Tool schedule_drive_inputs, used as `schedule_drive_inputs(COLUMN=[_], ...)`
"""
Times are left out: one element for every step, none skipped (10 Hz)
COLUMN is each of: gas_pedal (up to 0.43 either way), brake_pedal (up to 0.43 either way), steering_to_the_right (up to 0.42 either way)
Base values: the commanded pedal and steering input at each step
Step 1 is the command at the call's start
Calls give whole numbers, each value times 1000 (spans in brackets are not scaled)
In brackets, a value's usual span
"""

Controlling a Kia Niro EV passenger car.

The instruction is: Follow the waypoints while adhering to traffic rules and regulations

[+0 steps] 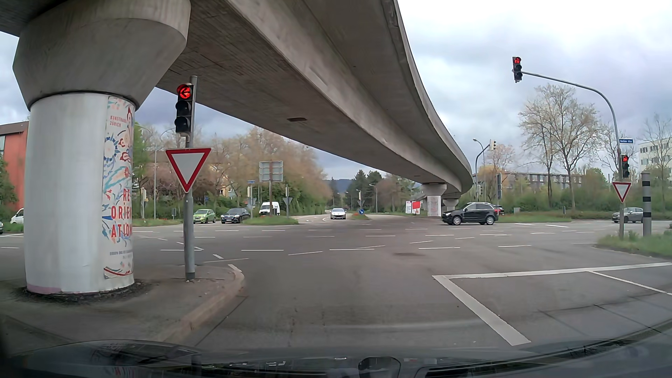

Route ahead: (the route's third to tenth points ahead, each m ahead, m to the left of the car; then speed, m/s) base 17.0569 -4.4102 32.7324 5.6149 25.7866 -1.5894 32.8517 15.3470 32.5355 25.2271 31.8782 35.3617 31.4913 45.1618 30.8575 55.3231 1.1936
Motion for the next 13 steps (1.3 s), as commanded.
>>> schedule_drive_inputs(gas_pedal=[0,0,0,0,0,0,0,0,0,0,0,0,0], brake_pedal=[159,159,159,159,159,159,165,165,171,171,171,171,171], steering_to_the_right=[-5,-5,-4,-4,-5,-5,-5,-5,-5,-4,-5,-5,-5])
